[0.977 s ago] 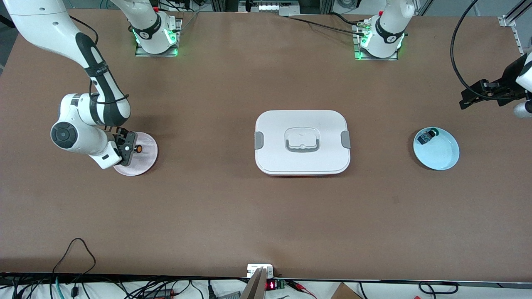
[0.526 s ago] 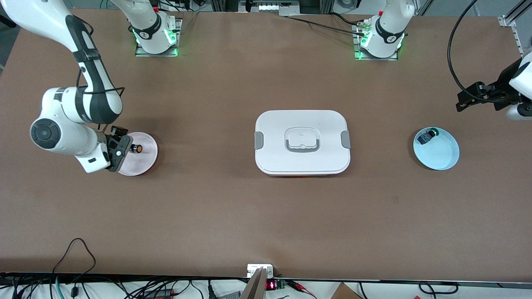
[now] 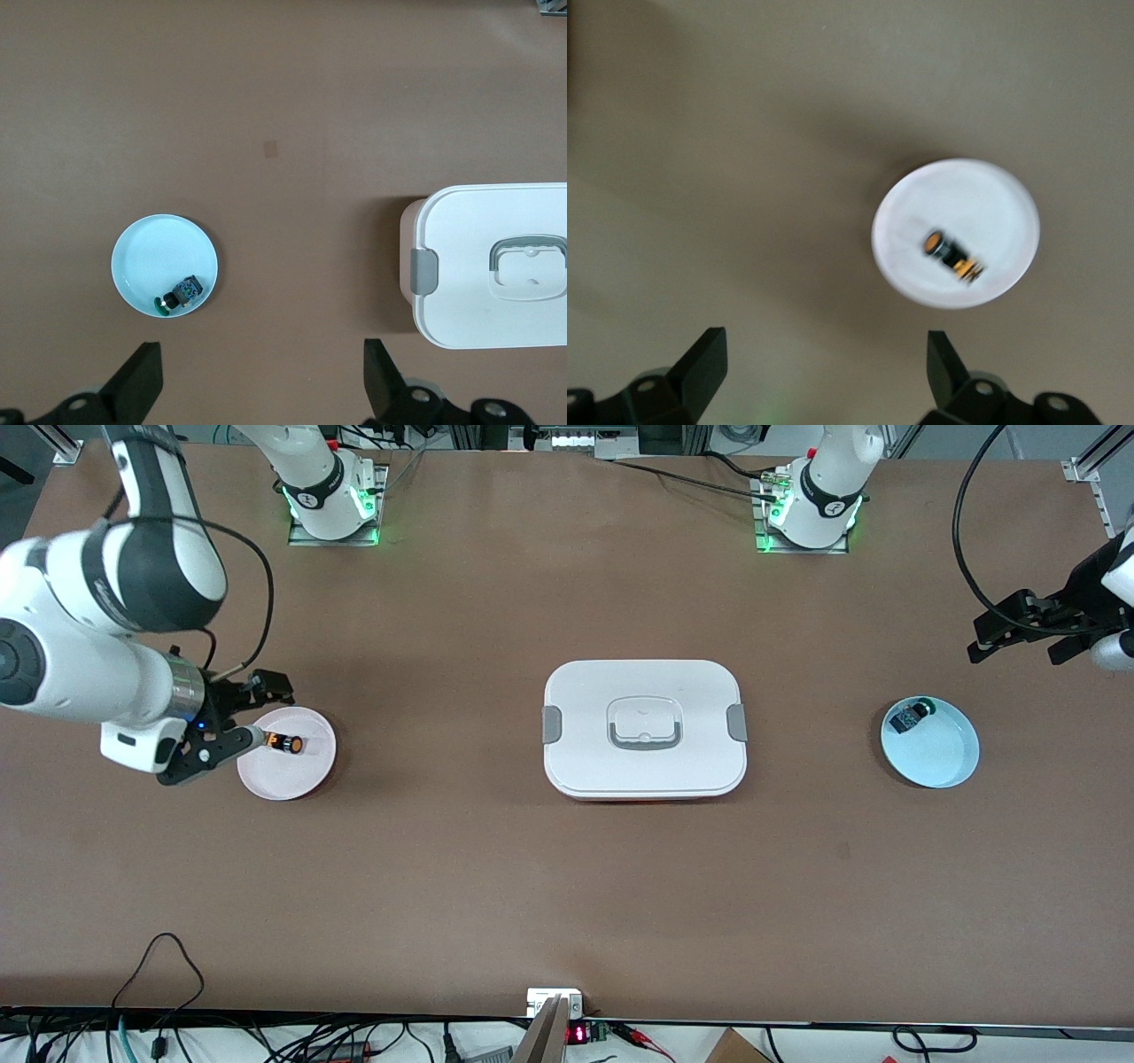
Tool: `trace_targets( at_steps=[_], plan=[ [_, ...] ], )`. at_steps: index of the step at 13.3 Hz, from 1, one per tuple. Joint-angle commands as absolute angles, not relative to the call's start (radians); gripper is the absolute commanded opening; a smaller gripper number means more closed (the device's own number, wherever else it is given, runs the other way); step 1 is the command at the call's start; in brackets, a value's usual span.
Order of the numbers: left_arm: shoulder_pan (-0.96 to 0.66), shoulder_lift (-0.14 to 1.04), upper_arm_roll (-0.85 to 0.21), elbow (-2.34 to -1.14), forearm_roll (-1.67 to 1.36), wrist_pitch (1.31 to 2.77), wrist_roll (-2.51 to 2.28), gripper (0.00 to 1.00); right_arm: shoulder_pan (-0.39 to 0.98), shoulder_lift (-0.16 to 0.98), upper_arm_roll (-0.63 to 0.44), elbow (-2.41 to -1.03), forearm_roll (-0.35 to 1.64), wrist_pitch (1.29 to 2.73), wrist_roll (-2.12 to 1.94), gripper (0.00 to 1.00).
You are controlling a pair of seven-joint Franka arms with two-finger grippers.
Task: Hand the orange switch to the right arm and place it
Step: 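Open the right gripper and lift it away from the plate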
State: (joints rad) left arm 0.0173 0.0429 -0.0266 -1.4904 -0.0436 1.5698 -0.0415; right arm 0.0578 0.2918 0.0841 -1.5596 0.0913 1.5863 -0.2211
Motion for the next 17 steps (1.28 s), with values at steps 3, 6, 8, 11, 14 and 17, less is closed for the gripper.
trace_targets(
  at_steps=[3,6,8,11,14,17],
  plan=[
    [0.023,0.048,-0.018,-1.476,-0.049,1.559,-0.218,1.0,0.096,0.21,0.071,-1.413,0.074,1.347,-0.018,1.0],
    [0.025,0.049,-0.017,-1.479,-0.02,1.56,-0.23,1.0,0.135,0.163,0.052,-1.347,-0.131,1.338,-0.017,1.0],
    [0.023,0.049,-0.02,-1.48,-0.009,1.56,-0.254,1.0,0.13,0.157,-0.007,-1.347,-0.135,1.426,-0.012,1.0],
    [0.015,0.06,-0.028,-1.473,-0.006,1.56,-0.38,1.0,0.02,0.108,-0.008,-1.415,-0.002,1.42,0.002,1.0],
    [0.02,0.124,-0.018,-1.369,-0.005,1.493,-0.362,1.0,0.011,0.045,-0.009,-1.53,-0.002,1.436,-0.003,1.0],
    [0.023,0.196,-0.018,-1.267,-0.003,1.439,-0.361,1.0,0.011,-0.027,-0.009,-1.649,-0.003,1.476,0.002,1.0]
  ],
)
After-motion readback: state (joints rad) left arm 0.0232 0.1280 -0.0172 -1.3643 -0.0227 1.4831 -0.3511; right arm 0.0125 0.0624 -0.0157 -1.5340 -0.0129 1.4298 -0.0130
